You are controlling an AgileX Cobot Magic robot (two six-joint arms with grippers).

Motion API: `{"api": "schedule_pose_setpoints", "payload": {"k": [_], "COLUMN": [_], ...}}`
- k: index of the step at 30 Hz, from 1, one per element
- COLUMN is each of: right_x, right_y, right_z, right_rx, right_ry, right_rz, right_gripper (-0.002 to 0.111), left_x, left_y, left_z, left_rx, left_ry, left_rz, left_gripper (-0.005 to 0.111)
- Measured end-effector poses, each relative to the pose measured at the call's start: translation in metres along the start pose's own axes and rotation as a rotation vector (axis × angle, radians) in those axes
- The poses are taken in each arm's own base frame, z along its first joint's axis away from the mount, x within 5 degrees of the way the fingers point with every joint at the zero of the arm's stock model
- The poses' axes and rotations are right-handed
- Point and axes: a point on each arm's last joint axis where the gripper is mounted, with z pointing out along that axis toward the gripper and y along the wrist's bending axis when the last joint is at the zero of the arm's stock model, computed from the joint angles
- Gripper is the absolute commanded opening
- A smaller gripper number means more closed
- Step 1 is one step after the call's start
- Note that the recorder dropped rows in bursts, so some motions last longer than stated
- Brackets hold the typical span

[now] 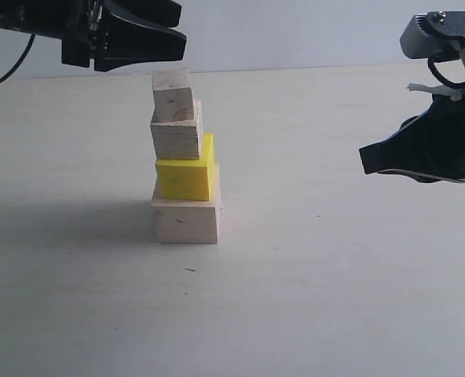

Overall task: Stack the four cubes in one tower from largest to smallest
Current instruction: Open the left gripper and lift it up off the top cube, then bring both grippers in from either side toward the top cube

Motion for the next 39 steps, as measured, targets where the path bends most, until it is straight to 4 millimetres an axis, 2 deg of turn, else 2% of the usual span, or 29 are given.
{"api": "schedule_pose_setpoints", "payload": {"k": [4,8,11,16,20,25,36,39], "right_x": [0.0,0.0,0.0,0.0,-0.001,-0.006,-0.009,-0.019], "right_y": [0.0,0.0,0.0,0.001,0.001,0.001,0.0,0.004], "right_z": [0.0,0.0,0.0,0.0,0.0,0.001,0.024,0.026], "right_rx": [0.0,-0.001,-0.002,-0.007,-0.014,-0.017,-0.044,-0.076], "right_ry": [0.0,0.0,0.0,-0.001,-0.006,-0.068,-0.039,-0.049], "right_rz": [0.0,0.002,0.003,0.011,0.019,0.045,0.096,0.094], "right_gripper": [0.0,0.0,0.0,0.0,0.0,0.0,0.0,0.0], "left_x": [-0.008,-0.019,-0.026,-0.037,-0.04,-0.034,-0.018,-0.015], "left_y": [-0.005,-0.01,-0.013,-0.017,-0.02,-0.02,-0.014,-0.011], "left_z": [-0.004,-0.011,-0.022,-0.038,-0.047,-0.05,-0.049,-0.05], "left_rx": [-0.007,-0.023,-0.049,-0.093,-0.115,-0.117,-0.2,-0.251], "left_ry": [-0.009,-0.021,-0.03,-0.042,-0.027,0.025,0.089,0.111], "left_rz": [0.022,0.05,0.073,0.082,0.041,-0.07,-0.323,-0.401], "left_gripper": [0.055,0.03,0.016,0.004,0.002,0.001,0.0,0.0]}}
